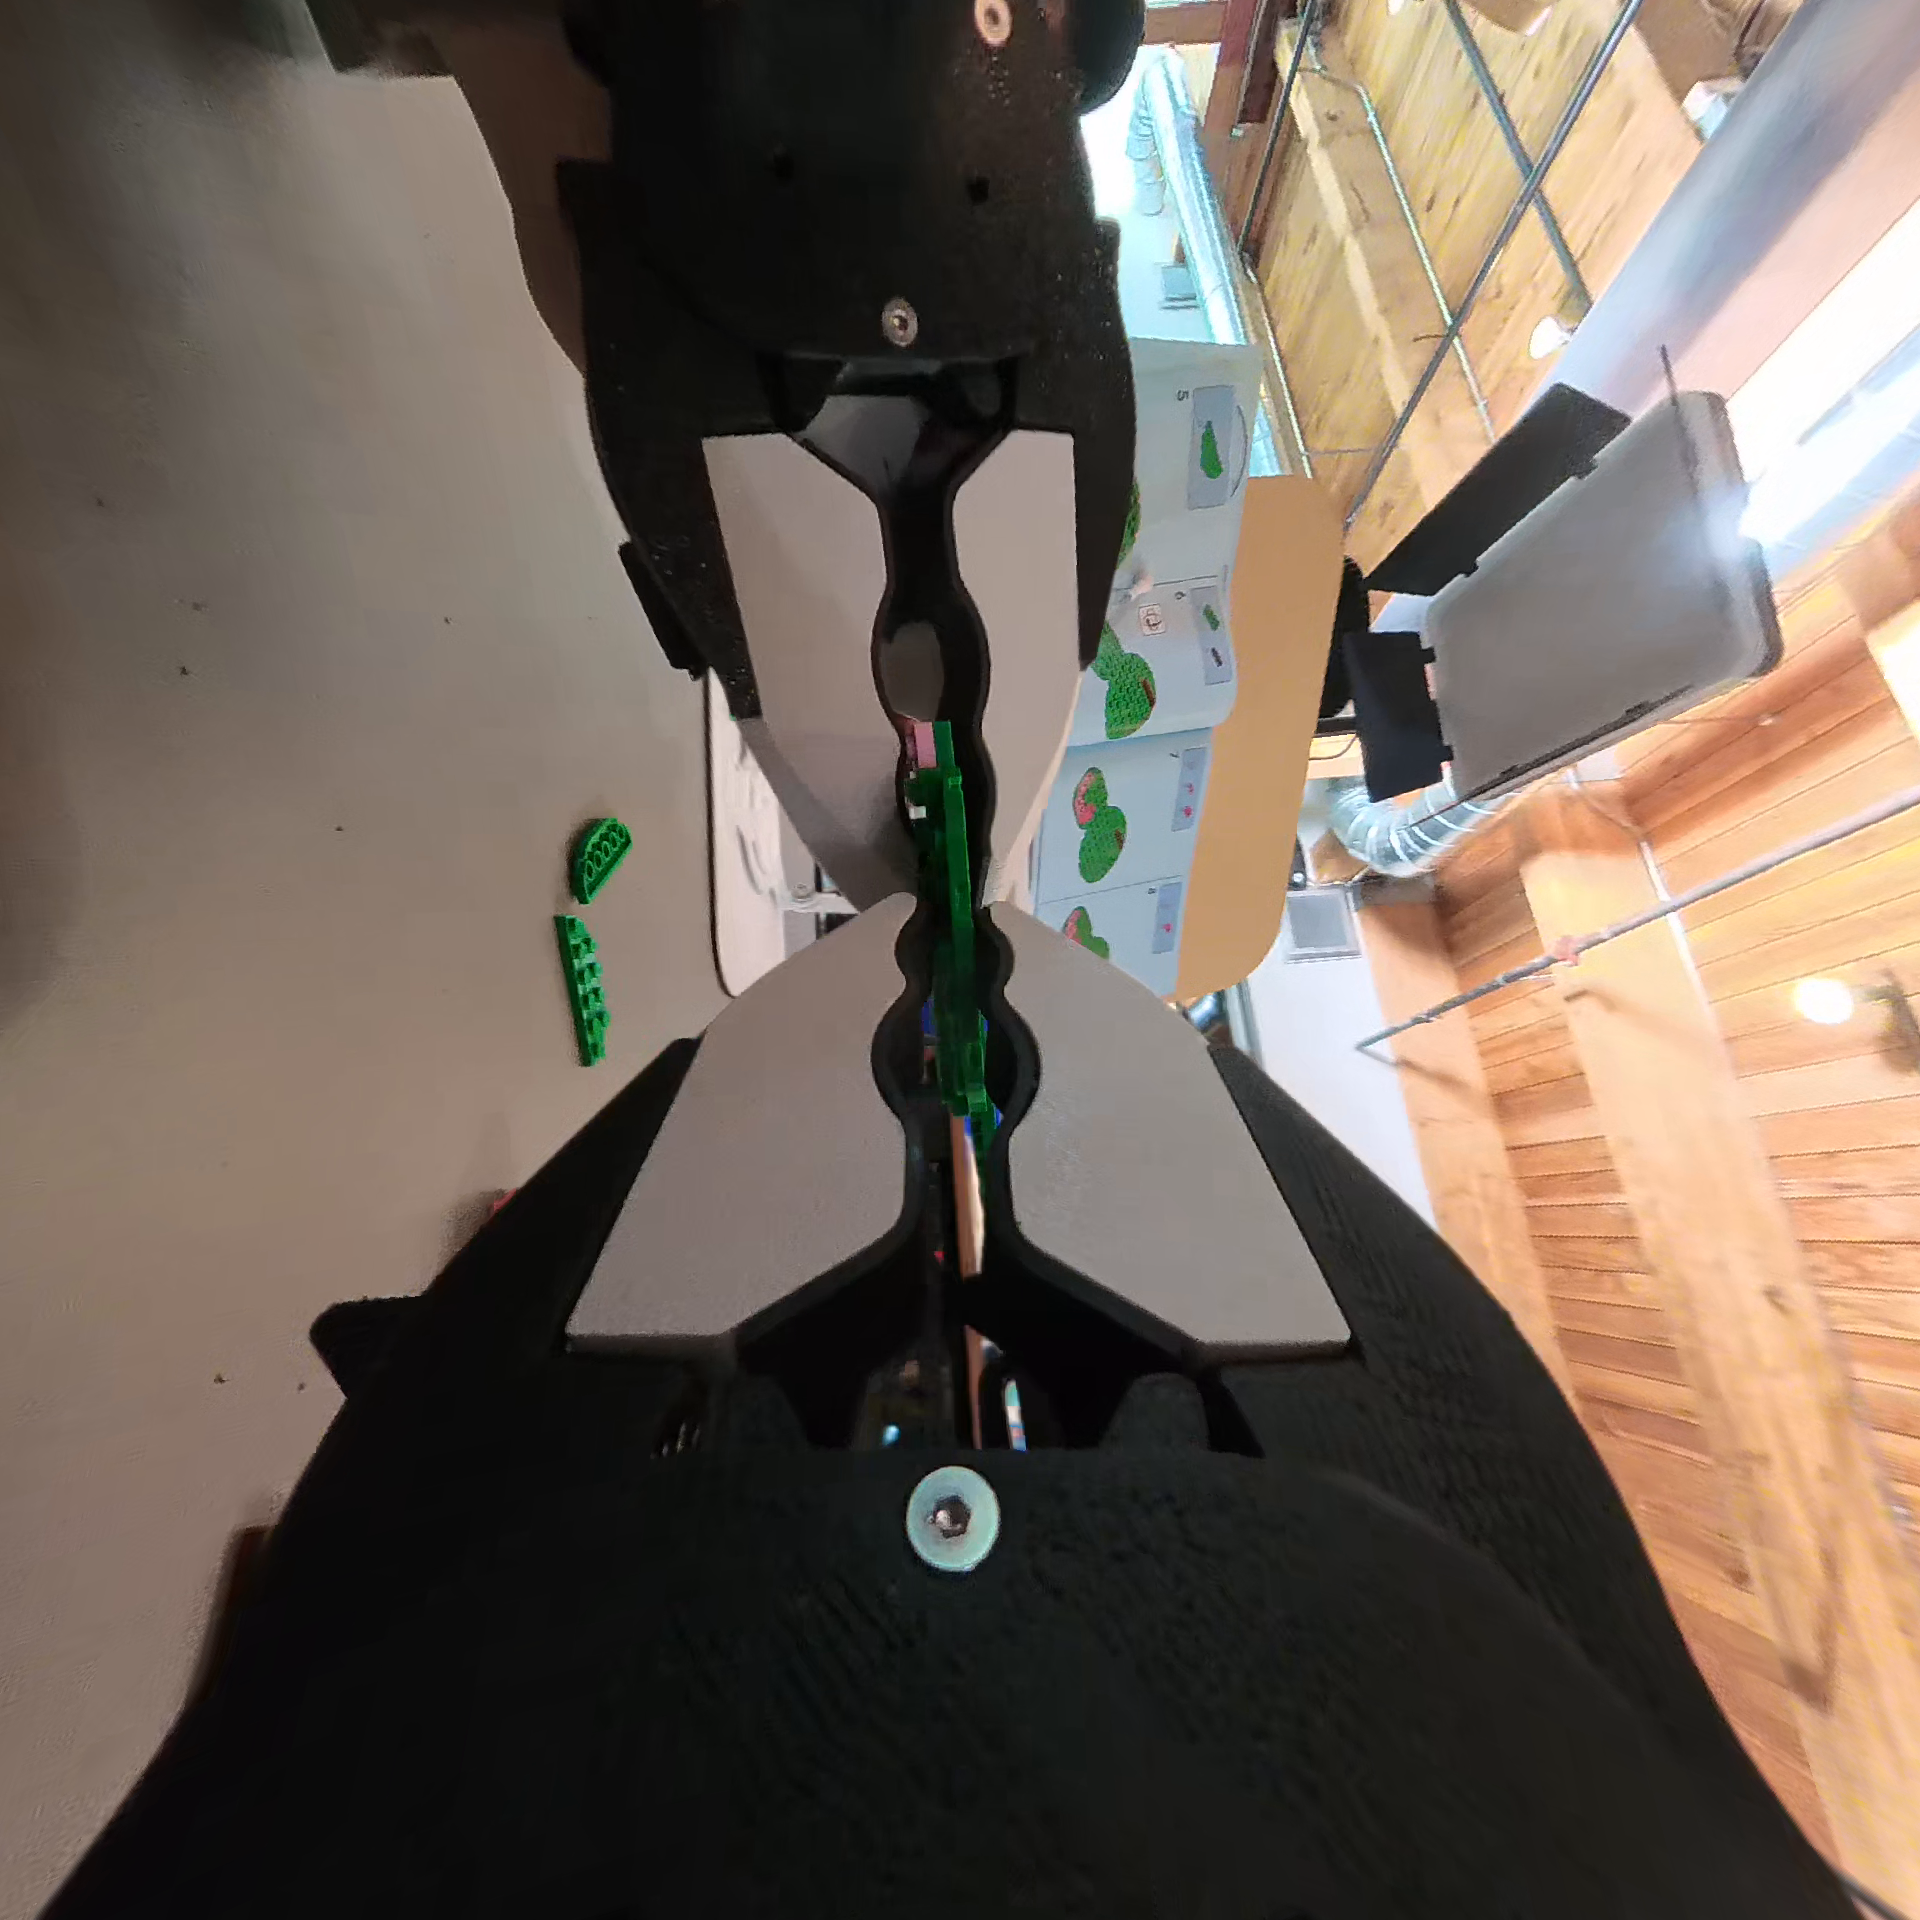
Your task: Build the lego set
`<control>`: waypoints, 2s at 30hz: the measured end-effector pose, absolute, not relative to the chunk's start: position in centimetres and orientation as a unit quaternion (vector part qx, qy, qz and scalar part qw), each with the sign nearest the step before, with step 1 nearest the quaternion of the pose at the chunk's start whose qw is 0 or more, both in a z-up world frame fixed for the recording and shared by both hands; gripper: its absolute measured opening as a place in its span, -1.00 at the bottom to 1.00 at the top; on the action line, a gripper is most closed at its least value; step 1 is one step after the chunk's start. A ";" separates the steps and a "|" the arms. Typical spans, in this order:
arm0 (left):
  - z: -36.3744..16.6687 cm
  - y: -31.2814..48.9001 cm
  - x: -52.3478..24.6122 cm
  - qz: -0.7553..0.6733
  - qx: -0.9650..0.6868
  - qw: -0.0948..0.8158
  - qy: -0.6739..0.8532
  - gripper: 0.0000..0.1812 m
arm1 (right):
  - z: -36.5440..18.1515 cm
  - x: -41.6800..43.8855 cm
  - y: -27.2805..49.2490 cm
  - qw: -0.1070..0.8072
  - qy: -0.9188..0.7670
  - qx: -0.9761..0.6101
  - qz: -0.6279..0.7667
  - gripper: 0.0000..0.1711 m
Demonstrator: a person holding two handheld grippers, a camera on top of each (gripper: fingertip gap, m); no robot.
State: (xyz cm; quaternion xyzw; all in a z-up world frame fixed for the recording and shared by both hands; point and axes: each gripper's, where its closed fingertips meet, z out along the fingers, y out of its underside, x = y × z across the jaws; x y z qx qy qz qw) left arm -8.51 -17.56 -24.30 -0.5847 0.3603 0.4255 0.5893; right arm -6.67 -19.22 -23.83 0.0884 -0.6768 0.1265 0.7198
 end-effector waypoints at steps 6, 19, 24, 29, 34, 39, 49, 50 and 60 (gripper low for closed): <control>-24.0 -17.6 -8.5 0.421 -0.584 0.597 0.355 -0.88 | -23.6 -6.6 -19.3 0.745 -0.651 0.114 0.091 -0.94; -24.6 -17.4 -8.5 0.445 -0.574 0.584 0.362 -0.90 | -23.5 -6.6 -19.1 0.698 -0.678 0.042 0.226 -0.94; -25.6 -17.1 -9.2 0.445 -0.586 0.569 0.367 -0.90 | -22.4 -6.1 -18.1 0.662 -0.673 -0.012 0.330 -0.97; -25.2 -17.4 -10.8 0.474 -0.590 0.551 0.351 -0.91 | -22.8 -6.3 -17.3 0.619 -0.697 -0.048 0.359 -0.97; -24.5 -18.8 -15.4 0.537 -0.595 0.514 0.305 -0.90 | -28.3 -6.7 -17.8 0.510 -0.809 -0.044 0.289 -0.97; -25.6 -19.3 -16.8 0.558 -0.586 0.487 0.328 -0.90 | -32.3 -7.4 -18.8 0.448 -0.861 -0.054 0.232 -0.97; -26.5 -18.4 -12.5 0.475 -0.578 0.530 0.400 -0.90 | -24.7 -6.3 -16.7 0.476 -0.765 -0.139 0.410 -0.62; -26.8 -18.3 -11.7 0.421 -0.597 0.555 0.398 -0.90 | -24.5 -6.5 -16.0 0.498 -0.760 -0.143 0.393 -0.61; -23.9 -19.1 -8.5 -0.092 -0.631 0.742 0.207 -0.90 | -22.3 -7.1 -16.3 0.471 -0.702 -0.213 0.489 -0.40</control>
